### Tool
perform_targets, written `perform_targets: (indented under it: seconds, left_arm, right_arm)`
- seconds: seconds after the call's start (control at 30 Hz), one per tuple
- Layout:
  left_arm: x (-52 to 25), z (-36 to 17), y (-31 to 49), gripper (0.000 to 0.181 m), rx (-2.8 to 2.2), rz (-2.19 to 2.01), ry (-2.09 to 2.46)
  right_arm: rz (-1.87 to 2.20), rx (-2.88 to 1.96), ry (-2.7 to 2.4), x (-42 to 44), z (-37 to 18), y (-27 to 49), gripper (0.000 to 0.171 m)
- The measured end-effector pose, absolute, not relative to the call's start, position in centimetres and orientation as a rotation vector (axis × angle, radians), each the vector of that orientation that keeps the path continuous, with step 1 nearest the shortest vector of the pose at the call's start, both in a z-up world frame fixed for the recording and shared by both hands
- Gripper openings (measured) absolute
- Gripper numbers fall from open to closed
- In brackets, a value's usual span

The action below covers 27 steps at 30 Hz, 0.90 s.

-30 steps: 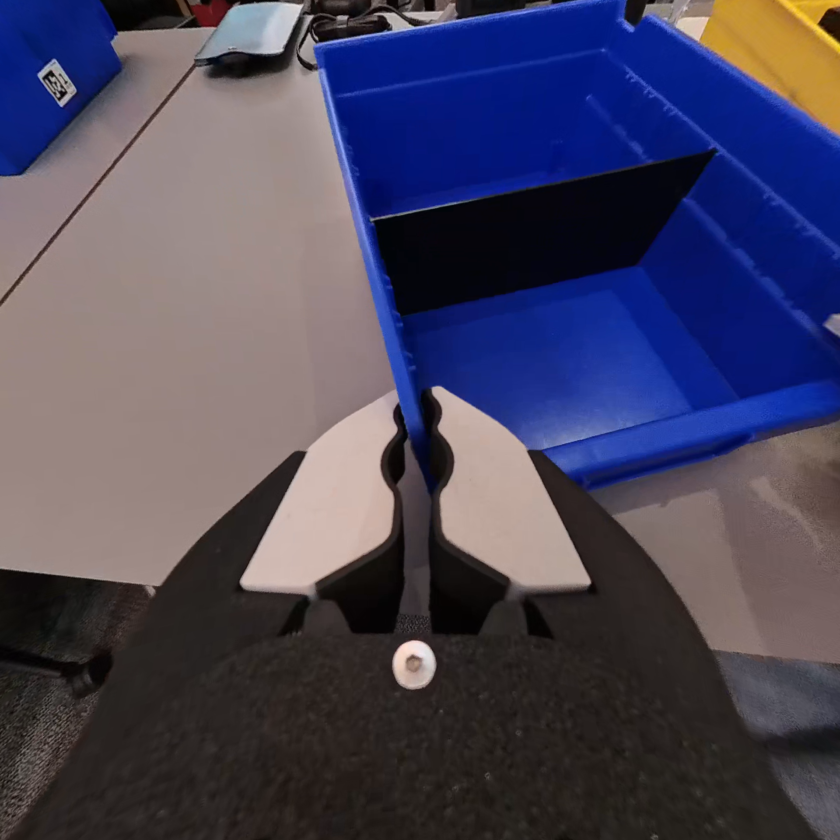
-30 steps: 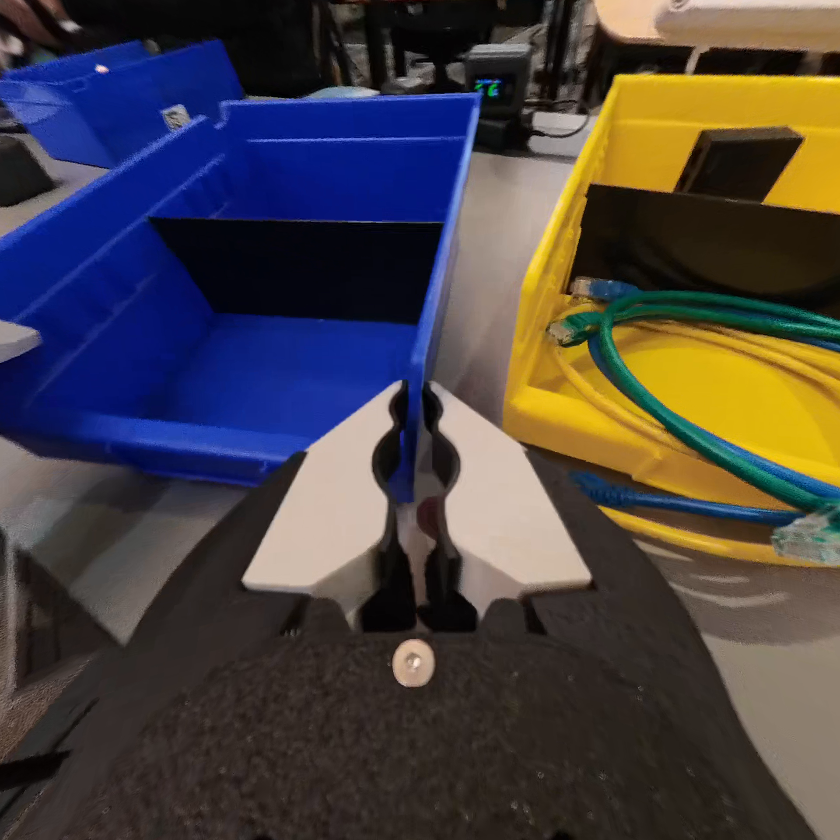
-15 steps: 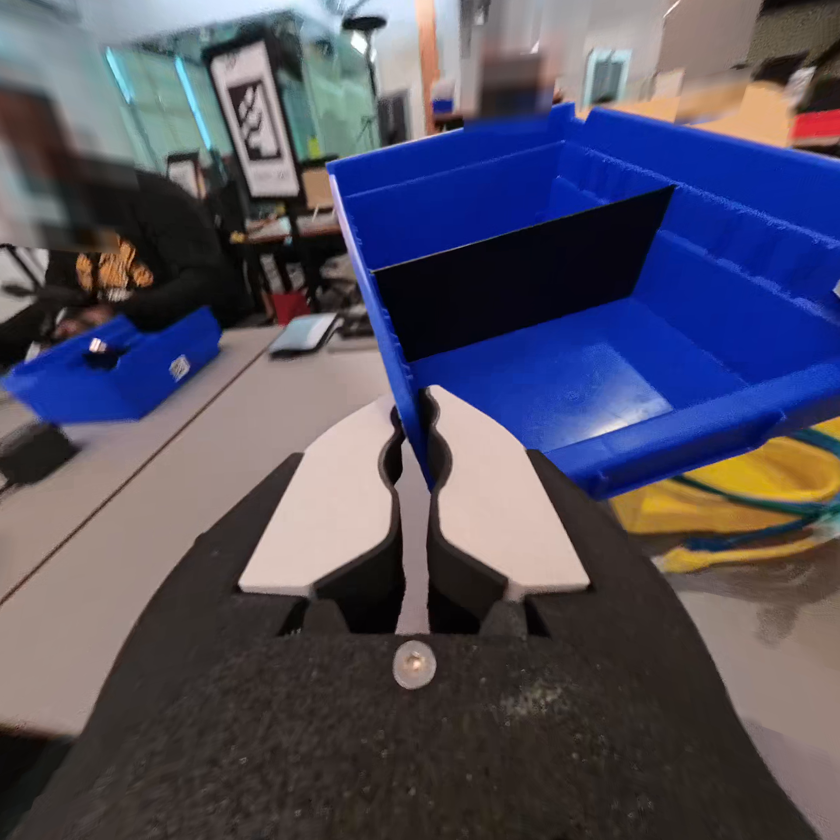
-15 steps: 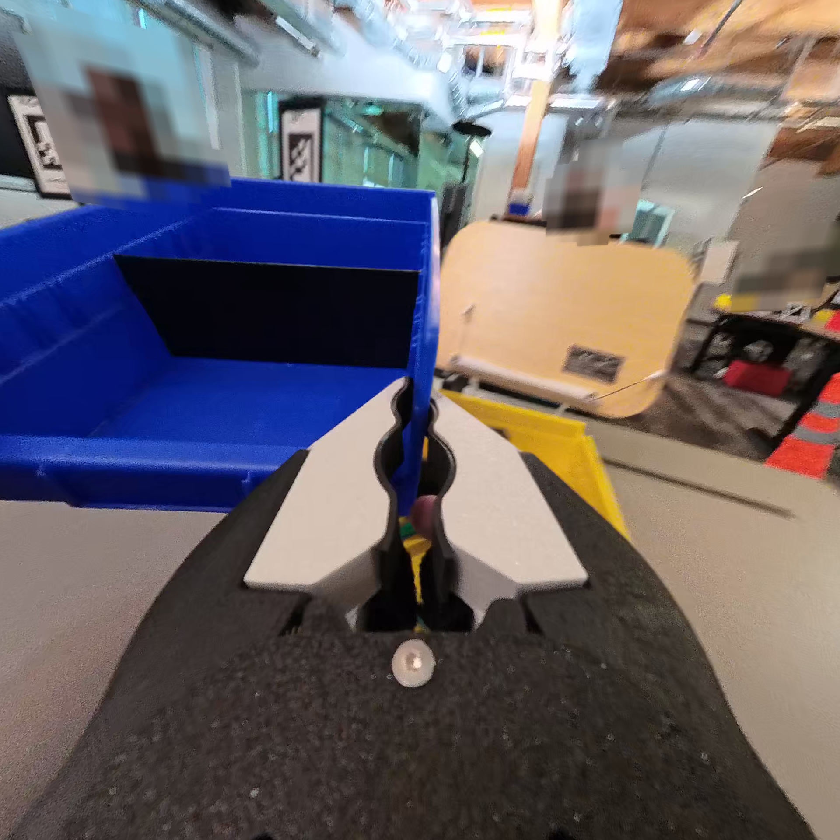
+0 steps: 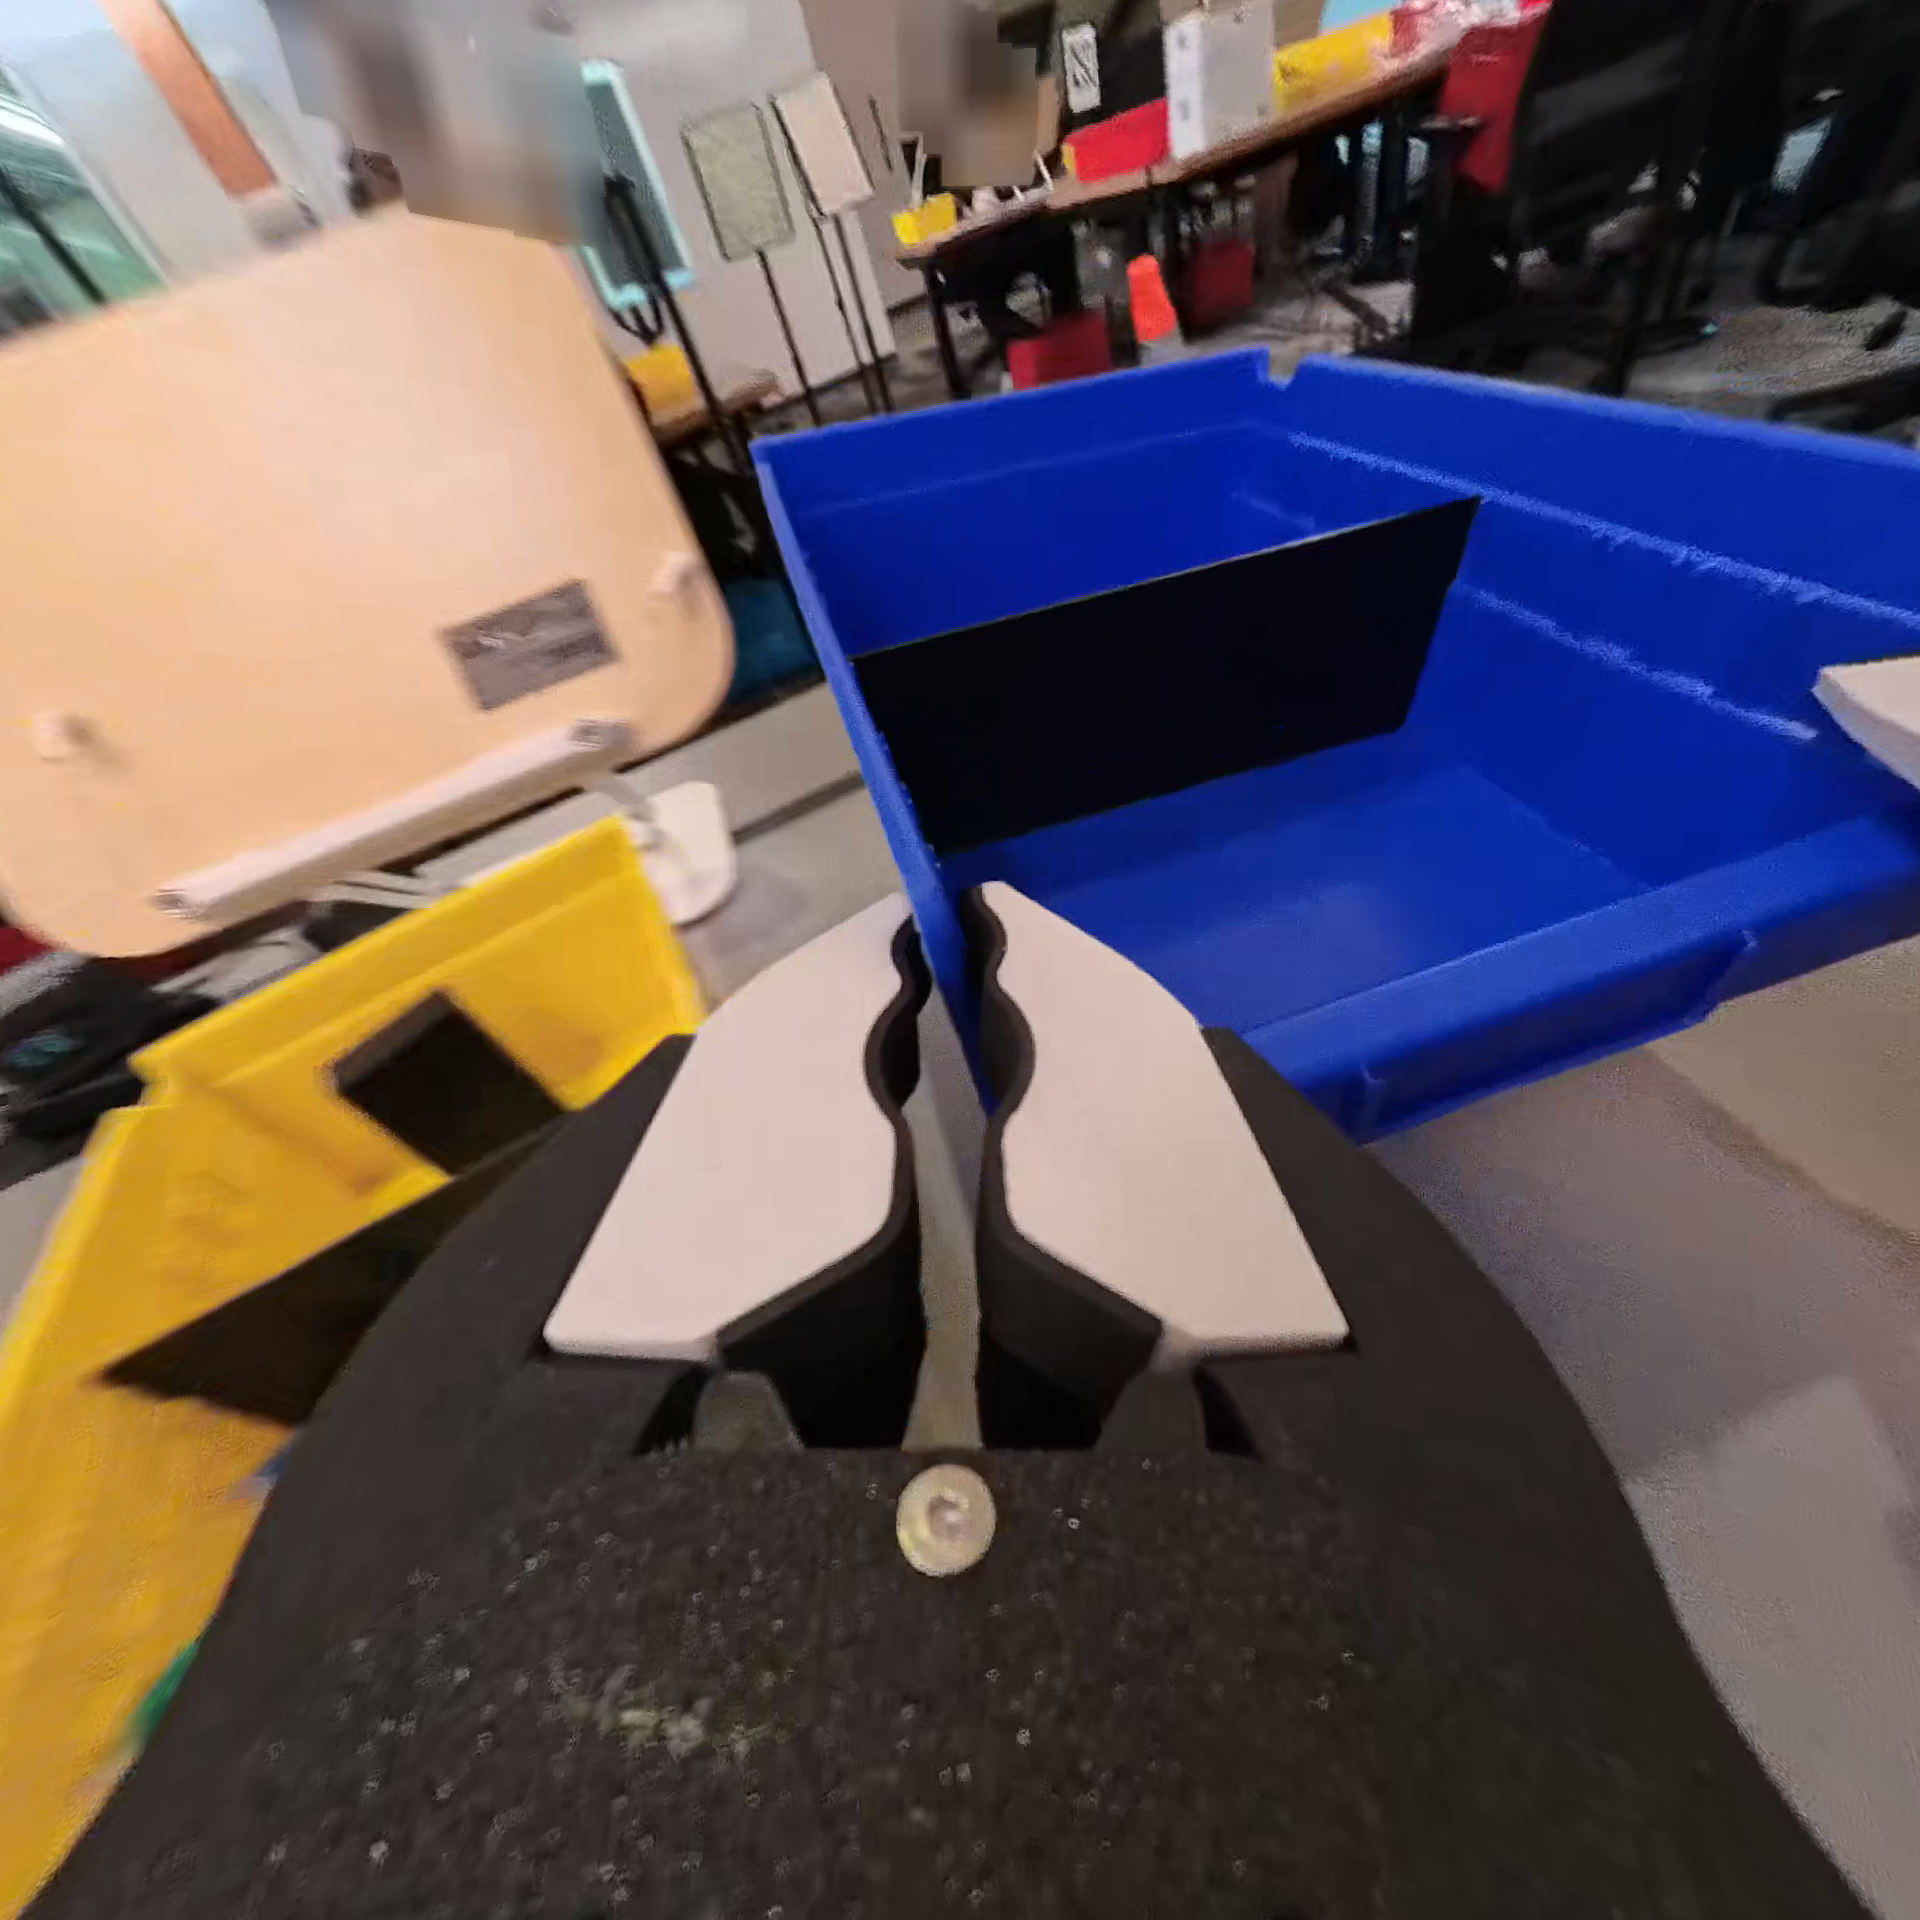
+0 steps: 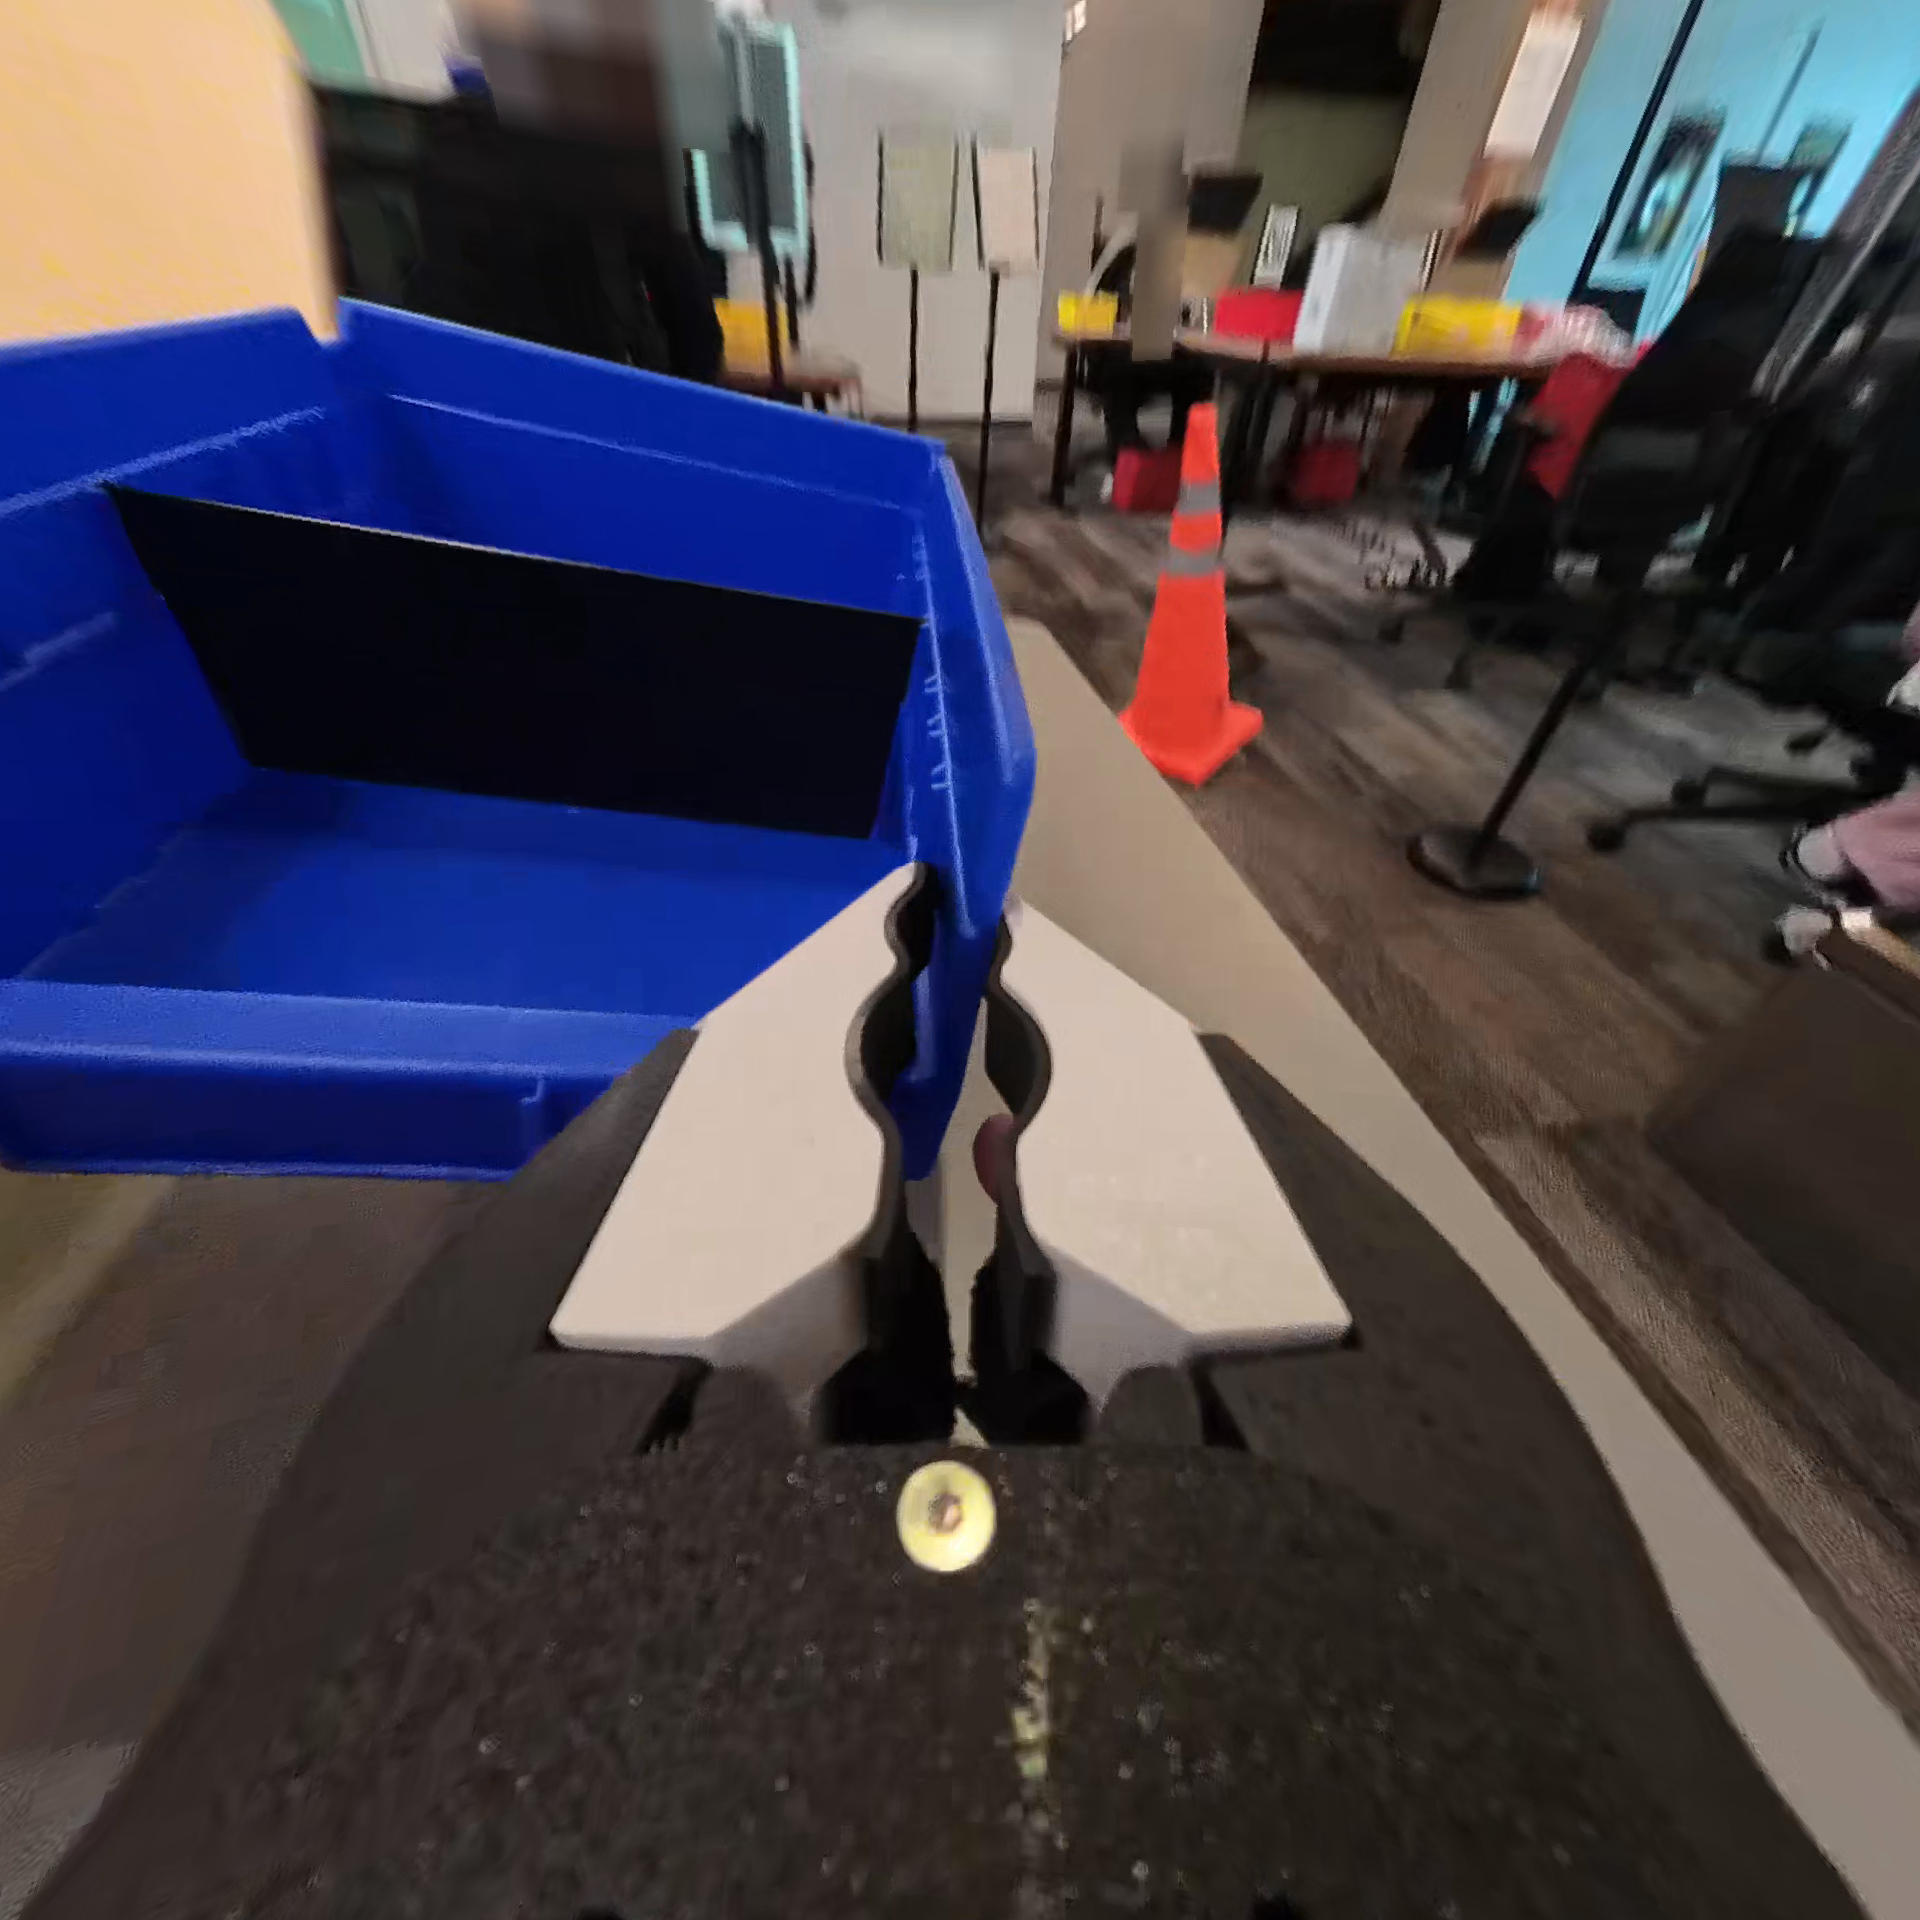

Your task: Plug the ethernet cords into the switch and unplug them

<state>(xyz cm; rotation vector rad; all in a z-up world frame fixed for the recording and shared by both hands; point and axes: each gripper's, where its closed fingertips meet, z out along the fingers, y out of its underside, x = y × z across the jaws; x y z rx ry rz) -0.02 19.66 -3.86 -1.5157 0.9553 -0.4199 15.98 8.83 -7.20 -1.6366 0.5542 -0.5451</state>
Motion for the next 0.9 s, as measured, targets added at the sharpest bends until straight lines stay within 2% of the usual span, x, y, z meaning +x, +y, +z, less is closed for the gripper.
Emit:
perform_targets:
  seconds: [0.17, 0.43, 0.53, 0.6, 0.73, 0.9]
  left_arm:
    - [4.5, -9.3, 17.7, 0.006, -1.584, -0.458, 0.992]
    - [3.9, -12.8, 18.2, 0.007, -1.719, -0.531, 0.962]
    - [3.9, -12.9, 17.6, 0.011, -1.726, -0.605, 1.005]
    - [3.7, -12.8, 16.7, 0.021, -1.721, -0.684, 1.031]
    - [1.7, -12.6, 13.9, 0.021, -1.702, -0.845, 1.099]
    - [-4.3, -9.0, 11.2, 0.020, -1.480, -0.899, 1.253]
  right_arm:
    - [-0.459, -1.738, 0.606, 20.5, -10.4, 6.4, 0.001]
    - [-0.434, -1.949, 0.588, 20.6, -14.5, 8.0, 0.002]
    - [-0.442, -1.965, 0.603, 20.7, -14.7, 8.2, 0.003]
    - [-0.402, -1.958, 0.625, 20.9, -14.8, 8.4, 0.003]
    - [-0.399, -1.956, 0.615, 21.4, -14.8, 8.8, 0.003]
    - [-0.467, -1.941, 0.604, 22.7, -14.8, 8.7, 0.008]
